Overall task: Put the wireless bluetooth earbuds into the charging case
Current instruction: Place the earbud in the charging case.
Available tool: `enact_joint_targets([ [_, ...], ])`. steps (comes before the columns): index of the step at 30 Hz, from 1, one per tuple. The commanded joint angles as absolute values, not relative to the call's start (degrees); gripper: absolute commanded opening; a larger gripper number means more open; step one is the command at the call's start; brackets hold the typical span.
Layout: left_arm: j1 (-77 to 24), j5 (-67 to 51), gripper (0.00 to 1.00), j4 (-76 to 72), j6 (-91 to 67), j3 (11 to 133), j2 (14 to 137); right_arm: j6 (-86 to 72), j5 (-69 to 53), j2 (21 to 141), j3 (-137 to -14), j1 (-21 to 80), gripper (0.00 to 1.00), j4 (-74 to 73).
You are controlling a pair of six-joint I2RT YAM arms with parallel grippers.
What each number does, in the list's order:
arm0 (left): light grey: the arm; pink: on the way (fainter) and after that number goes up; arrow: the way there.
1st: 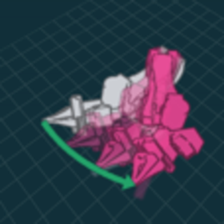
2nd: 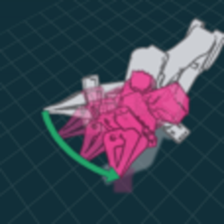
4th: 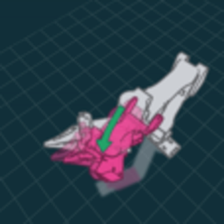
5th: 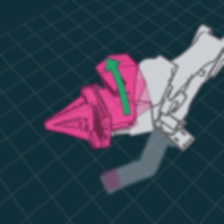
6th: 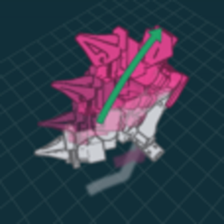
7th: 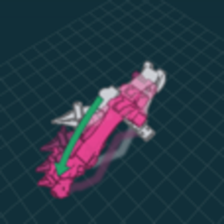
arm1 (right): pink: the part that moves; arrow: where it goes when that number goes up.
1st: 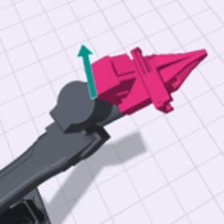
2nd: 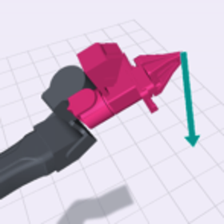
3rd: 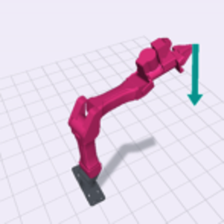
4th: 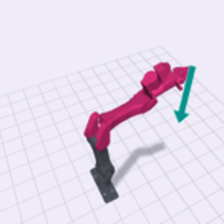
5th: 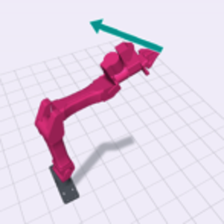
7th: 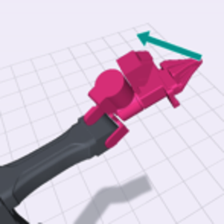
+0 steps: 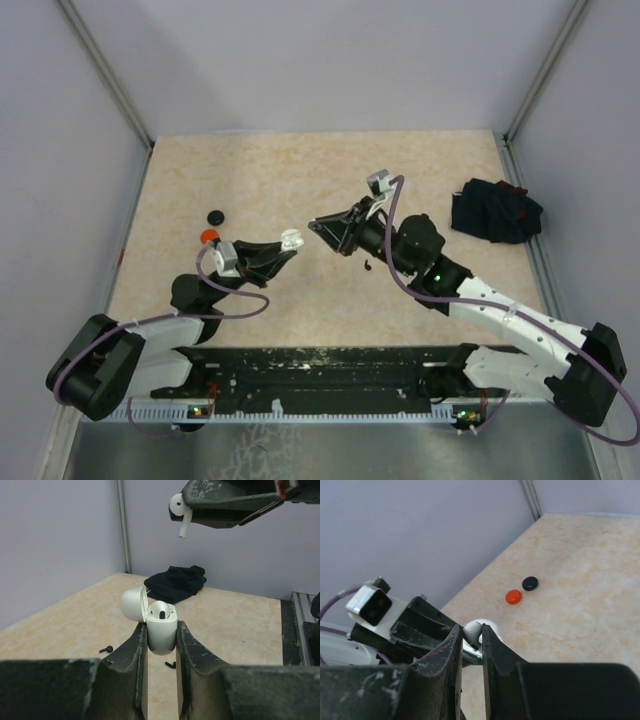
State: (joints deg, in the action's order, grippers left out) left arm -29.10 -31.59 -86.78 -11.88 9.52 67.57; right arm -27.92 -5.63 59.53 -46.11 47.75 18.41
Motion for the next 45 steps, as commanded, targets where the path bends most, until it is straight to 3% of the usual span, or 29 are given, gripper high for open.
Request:
enact_joint_targets([
  [1,-28.9,-32.5,0.02,-102.3,-13.3,10.5,68.1,-28.9,-5.9,58.9,-45.8,51.4,0.04,26.9],
  [45,-28.9,-32.6,0.02,-102.5,-14.0,10.8,64.9,-35.6,-5.4,68.9,-42.2,55.0,0.03,32.5],
])
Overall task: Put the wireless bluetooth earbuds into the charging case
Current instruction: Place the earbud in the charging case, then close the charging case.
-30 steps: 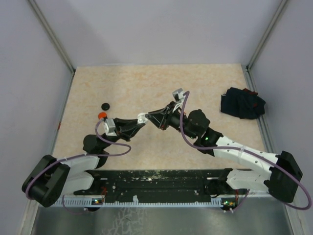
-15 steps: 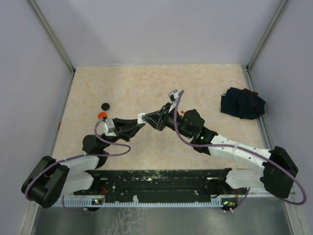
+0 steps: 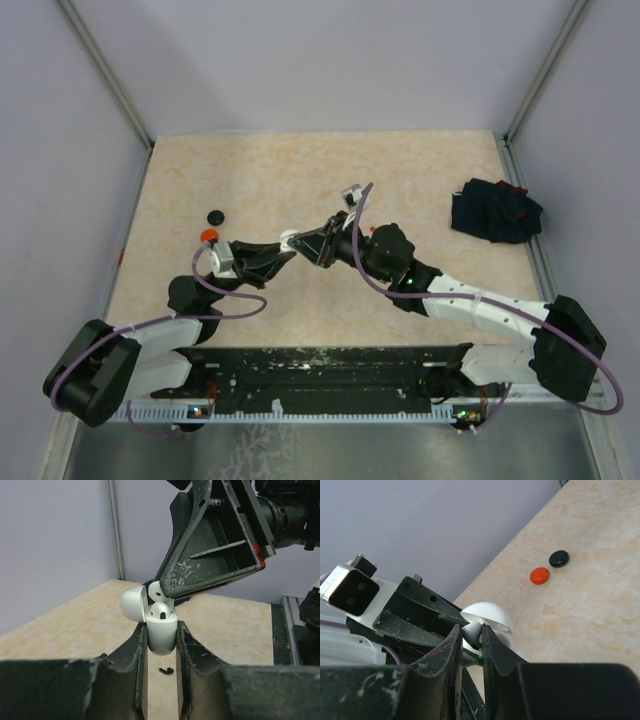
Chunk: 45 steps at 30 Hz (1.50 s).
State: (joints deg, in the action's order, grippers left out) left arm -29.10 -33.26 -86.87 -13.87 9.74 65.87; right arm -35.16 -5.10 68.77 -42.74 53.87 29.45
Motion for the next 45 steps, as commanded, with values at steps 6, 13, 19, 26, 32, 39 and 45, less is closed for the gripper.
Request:
enact_joint_targets([
  [6,-28.8,-32.0,0.0,-102.5,-14.2,10.5,64.9,-34.6,-2.8,68.7,-41.7,55.0,0.17,31.6],
  [13,-28.8,-31.7,0.0,-102.5,-14.2,10.2,65.2,-33.2,-0.9,68.0,-42.0,55.0,0.36,29.7],
  [19,-28.8,-31.1,0.0,-102.6,-14.2,9.4,65.7,-31.5,0.7,67.1,-42.6,55.0,0.41,27.7],
  [26,-28.9,-29.0,0.0,-102.5,-14.0,7.4,65.8,-28.0,5.0,64.8,-44.3,55.0,0.48,22.0],
  [32,-28.8,-28.6,0.0,-98.1,-15.5,5.5,64.2,-19.0,3.2,61.6,-49.0,54.6,0.6,12.5],
  [39,-28.8,-31.9,0.0,-86.1,-17.5,5.6,58.4,-12.0,-14.7,62.1,-55.8,49.5,0.72,0.2],
  [45,-28.8,-38.1,0.0,-74.1,-18.3,8.1,53.3,-10.6,-27.5,64.6,-58.7,47.0,0.74,-3.3],
])
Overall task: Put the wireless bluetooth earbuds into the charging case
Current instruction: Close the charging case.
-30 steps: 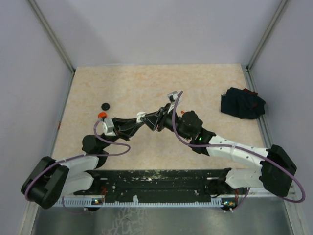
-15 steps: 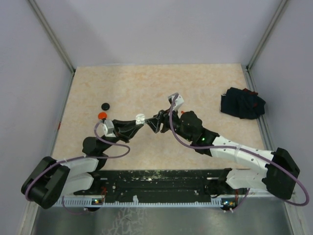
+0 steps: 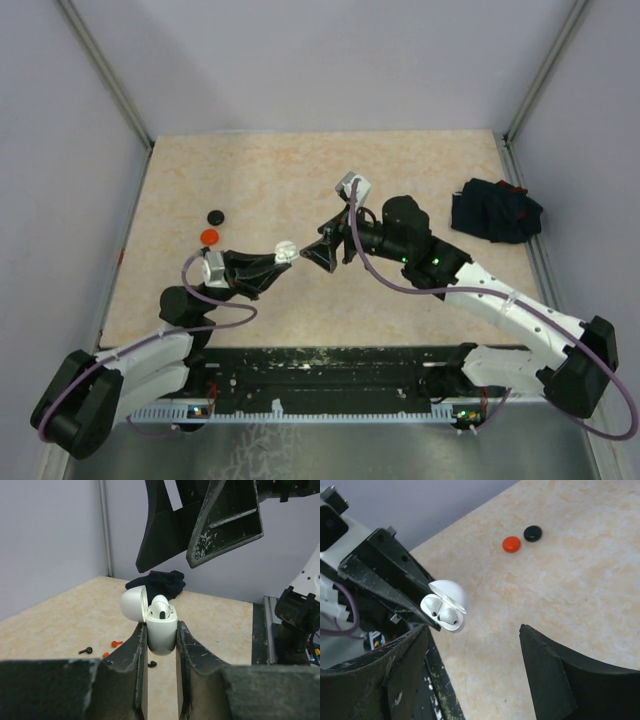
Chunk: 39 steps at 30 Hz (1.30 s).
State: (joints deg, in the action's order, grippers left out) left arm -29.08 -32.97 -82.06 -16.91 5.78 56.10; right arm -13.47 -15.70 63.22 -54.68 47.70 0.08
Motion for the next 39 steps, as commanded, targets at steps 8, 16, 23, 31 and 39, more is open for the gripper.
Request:
enact_joint_targets([
  [8,-28.8,-43.0,0.01,-70.0,-20.4,9.9,51.2,-11.3,-35.5,67.5,-60.4,47.1,0.76,-3.3],
  [16,-28.8,-47.6,0.01,-71.7,-23.0,11.9,54.1,-12.1,-40.6,70.6,-61.3,47.0,0.74,-2.9],
  [23,-28.7,-46.7,0.01,-71.9,-23.2,11.4,54.1,-11.4,-43.5,70.0,-61.3,47.0,0.68,-3.2],
  [31,-28.7,-42.1,0.01,-65.1,-22.2,10.8,51.5,-10.0,-43.7,67.1,-59.9,47.0,0.59,-2.9],
  [39,-28.7,-37.2,0.01,-52.8,-23.6,11.5,48.5,-8.4,-38.1,64.7,-58.0,47.0,0.58,-2.5],
])
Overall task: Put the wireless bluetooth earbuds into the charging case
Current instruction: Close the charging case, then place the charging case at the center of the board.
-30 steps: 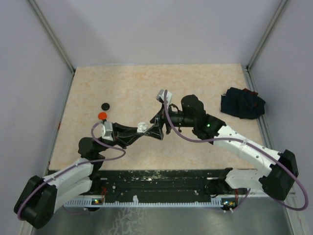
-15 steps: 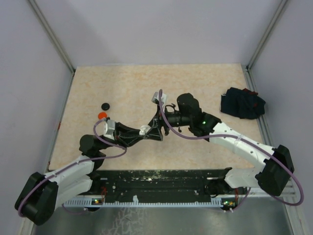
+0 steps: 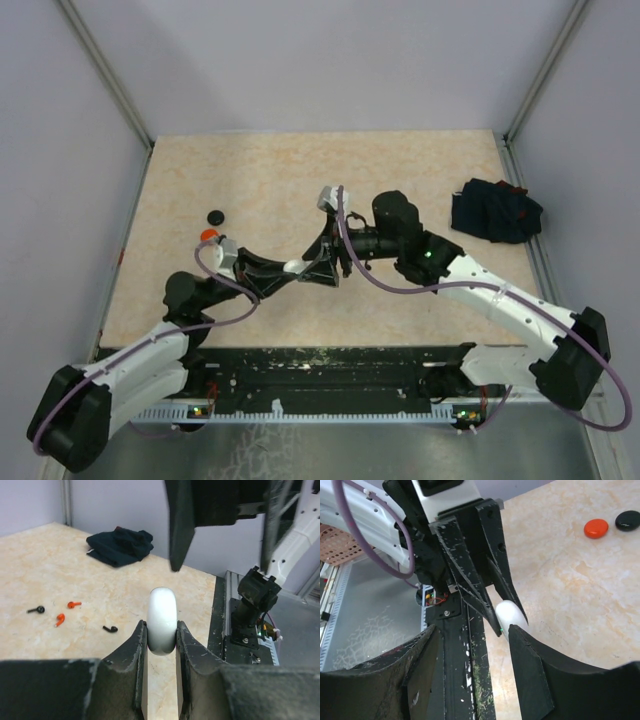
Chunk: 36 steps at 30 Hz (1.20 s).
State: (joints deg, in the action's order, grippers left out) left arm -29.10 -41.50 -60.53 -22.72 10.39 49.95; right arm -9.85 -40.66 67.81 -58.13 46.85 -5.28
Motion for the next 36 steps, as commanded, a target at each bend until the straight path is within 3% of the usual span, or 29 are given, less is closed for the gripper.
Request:
enact_joint_targets([
  [1,-28.8,-36.2,0.01,-49.8,-23.8,11.8,48.3,-8.4,-36.6,64.4,-57.7,47.0,0.58,-2.5],
  [10,-28.8,-33.3,0.01,-25.5,-31.1,15.9,53.1,-11.5,-20.1,60.0,-51.2,47.0,0.58,2.0],
  [18,-30.6,-35.6,0.0,-38.4,-42.8,12.1,67.5,-14.0,-7.5,59.0,-45.0,47.0,0.58,4.4],
  [30,-42.9,-36.4,0.08,-52.1,-49.8,21.3,97.1,-13.4,-0.5,58.4,-40.8,47.0,0.58,6.9],
  [36,-43.2,-35.1,0.26,-53.1,-51.9,21.9,102.2,-12.9,0.3,58.0,-39.7,47.0,0.58,7.5],
])
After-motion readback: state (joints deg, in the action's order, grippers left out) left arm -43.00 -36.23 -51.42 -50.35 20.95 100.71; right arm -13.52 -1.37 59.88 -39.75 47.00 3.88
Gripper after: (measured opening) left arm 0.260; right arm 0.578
